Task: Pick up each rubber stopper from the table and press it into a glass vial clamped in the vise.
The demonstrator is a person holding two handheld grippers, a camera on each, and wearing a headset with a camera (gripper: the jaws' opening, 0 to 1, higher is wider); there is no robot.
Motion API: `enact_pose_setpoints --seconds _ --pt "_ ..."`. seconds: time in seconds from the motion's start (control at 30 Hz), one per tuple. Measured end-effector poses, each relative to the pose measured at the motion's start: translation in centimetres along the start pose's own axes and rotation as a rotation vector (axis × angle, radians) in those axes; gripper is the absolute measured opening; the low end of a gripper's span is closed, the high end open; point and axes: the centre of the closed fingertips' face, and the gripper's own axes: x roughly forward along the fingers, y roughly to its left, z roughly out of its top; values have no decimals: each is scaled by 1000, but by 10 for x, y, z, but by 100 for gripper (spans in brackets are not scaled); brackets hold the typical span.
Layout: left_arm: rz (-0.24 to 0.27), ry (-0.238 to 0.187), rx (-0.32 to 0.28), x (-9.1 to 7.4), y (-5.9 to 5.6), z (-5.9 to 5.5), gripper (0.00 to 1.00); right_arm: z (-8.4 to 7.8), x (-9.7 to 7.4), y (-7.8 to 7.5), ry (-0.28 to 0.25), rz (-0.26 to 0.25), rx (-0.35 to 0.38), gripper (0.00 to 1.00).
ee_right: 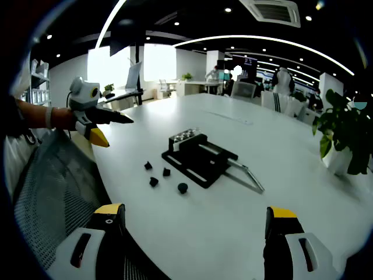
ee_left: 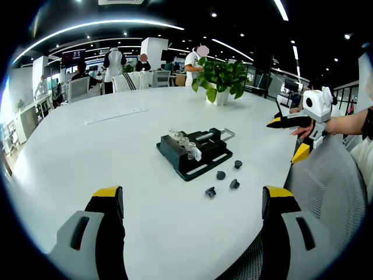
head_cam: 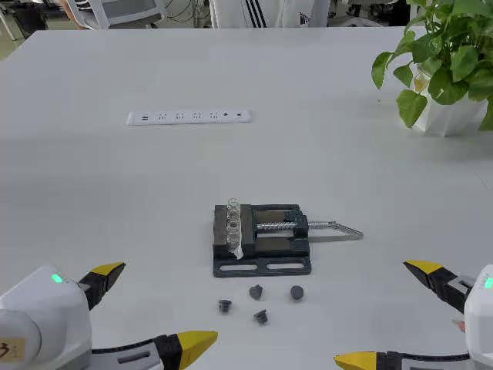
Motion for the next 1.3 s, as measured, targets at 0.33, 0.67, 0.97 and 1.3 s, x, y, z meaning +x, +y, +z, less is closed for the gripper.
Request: enact_pose_setpoints --seconds 0.33,0.67,0.97,1.3 --pt "-26 20 7 3 -7 -4 99 -3 0 -3 7 -10 12 99" --pt "-31 0 -4 3 -6 0 99 -2 0 -5 8 -14 17 99" --pt "-29 1 -2 3 -3 -1 99 0 0 -6 6 -17 15 99" --pt "-25 1 6 4 -4 -1 99 0 -1 -6 2 -17 21 99"
